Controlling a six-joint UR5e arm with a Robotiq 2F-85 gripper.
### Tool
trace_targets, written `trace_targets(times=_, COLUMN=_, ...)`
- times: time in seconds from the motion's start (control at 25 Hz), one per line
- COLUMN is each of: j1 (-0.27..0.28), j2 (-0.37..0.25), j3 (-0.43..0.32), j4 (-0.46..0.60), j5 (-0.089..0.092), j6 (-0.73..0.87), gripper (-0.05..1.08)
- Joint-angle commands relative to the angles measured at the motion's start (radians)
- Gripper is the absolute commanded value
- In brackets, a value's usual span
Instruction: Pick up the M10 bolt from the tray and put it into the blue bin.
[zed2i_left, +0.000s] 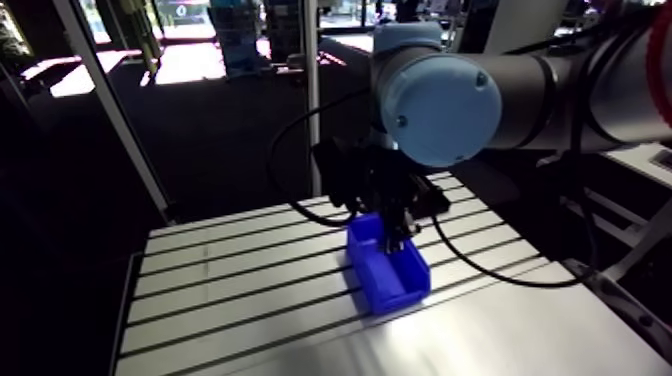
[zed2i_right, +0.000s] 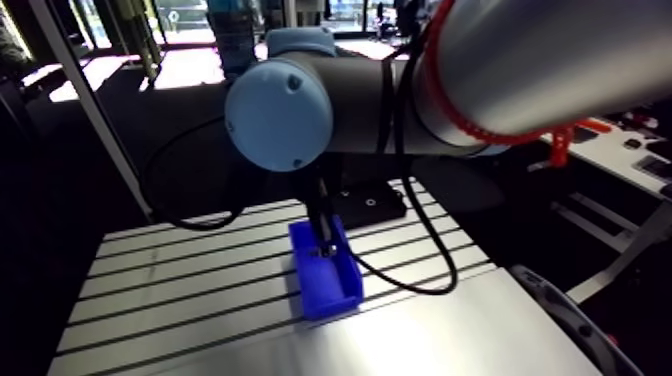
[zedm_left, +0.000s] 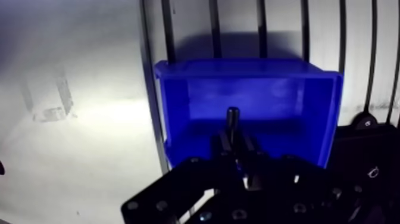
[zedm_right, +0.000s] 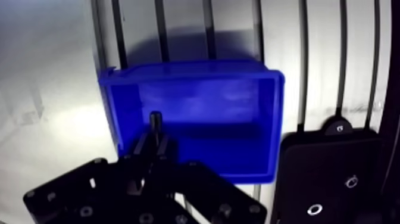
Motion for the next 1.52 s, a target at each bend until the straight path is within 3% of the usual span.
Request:
trace_targets(times=0.04, j1=0.0, j2=0.034, j3=0.005, j4=0.0, j5=0.0, j6=0.001, gripper=1.0)
trace_targets(times=0.36, j1=-0.005, j2=0.08, j3=0.025, j4=-0.115, j5=-0.003, j6=-0.002, gripper=1.0)
trace_targets(times=0.68, j1=-0.008, j2=0.123, j3=0.017, j4=-0.118, j5=-0.003, j6=0.013, gripper=0.99)
trace_targets(times=1.08, j1=-0.003, j2=0.124, j3=0.022, j4=-0.117, j5=-0.002, j6=0.013, gripper=0.95)
trace_targets(times=1.52, j1=-0.006, j2=0.127, j3=0.023, j4=-0.117, j5=-0.002, j6=0.012, gripper=0.81)
